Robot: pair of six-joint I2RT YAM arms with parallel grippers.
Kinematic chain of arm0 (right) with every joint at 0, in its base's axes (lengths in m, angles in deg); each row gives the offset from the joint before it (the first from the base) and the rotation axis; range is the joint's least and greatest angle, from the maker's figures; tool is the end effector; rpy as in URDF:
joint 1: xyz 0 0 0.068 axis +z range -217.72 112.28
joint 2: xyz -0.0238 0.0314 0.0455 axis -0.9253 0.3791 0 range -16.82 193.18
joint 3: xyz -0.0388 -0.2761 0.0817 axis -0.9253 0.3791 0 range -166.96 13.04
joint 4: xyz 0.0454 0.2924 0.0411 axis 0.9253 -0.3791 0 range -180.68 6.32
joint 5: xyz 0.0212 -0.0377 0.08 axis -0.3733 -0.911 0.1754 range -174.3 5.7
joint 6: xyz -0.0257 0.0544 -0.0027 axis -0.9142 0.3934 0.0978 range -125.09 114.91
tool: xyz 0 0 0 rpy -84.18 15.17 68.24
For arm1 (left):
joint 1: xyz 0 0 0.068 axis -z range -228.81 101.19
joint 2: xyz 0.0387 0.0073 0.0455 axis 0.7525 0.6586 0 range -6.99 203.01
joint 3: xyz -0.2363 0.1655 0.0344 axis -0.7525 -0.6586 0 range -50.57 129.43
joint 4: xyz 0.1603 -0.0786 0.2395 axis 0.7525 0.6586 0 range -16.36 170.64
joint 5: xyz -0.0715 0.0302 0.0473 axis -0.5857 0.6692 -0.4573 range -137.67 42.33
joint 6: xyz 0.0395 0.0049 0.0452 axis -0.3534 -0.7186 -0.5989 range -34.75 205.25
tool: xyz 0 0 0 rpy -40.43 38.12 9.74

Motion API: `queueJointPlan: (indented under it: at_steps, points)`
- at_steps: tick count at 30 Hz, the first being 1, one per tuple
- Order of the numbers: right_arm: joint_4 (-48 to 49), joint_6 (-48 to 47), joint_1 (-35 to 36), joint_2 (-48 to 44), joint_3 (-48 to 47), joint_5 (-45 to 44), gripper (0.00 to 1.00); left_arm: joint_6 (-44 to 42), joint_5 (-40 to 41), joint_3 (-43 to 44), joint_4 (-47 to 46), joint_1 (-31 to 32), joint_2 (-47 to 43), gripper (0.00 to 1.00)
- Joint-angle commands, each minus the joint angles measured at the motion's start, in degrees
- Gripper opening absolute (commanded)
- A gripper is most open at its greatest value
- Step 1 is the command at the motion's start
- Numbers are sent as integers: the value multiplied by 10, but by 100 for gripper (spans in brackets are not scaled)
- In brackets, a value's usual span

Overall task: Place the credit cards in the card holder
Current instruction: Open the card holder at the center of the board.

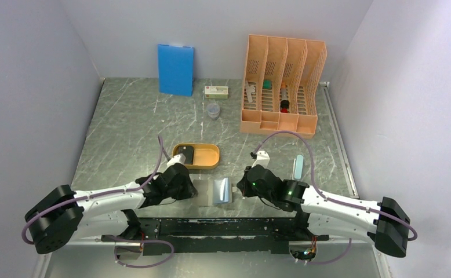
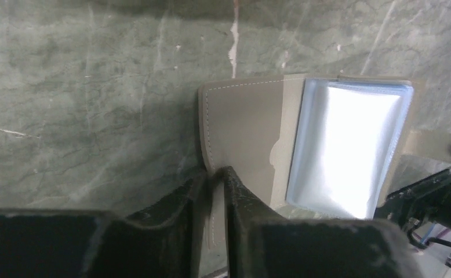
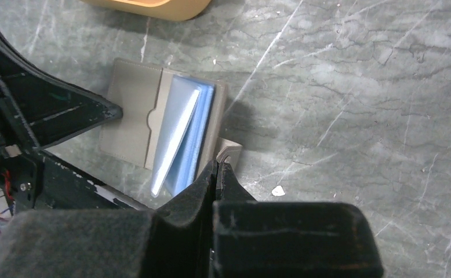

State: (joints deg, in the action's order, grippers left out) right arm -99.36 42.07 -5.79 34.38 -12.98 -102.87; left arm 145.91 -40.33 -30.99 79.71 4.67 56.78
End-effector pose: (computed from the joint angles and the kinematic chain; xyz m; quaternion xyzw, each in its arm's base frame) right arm 0.1132 0.1823 0.1907 -0.0488 0.8987 0.2491 0.3575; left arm 0.1335 -0.1705 0.1205 -0.0805 0.9354 -0.2519 0.2348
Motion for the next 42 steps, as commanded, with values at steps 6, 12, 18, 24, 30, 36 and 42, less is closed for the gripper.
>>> queueJointPlan:
  at_steps: [6, 12, 18, 24, 30, 36, 42]
  points:
    - [23, -22, -1, 11, -22, 10, 0, -45, 11, 22, 102, 2, -76, 70]
    - [24, -33, -1, 17, -38, 20, 0, -82, 13, 75, 145, 2, -134, 75]
    - [35, -39, -1, 22, -42, 27, 0, -113, -41, 108, 84, 3, -139, 75]
    - [51, -38, -1, 15, -37, 43, 0, -120, -81, 120, 10, 20, -54, 75]
    - [73, -46, 0, 1, -34, 66, 0, -129, -91, 119, -32, 37, 20, 74]
    - [84, -48, 0, -6, -29, 80, 0, -126, -90, 118, -51, 48, 44, 75]
    - [84, -49, 0, -7, -27, 81, 0, -131, -79, 121, -46, 51, 55, 75]
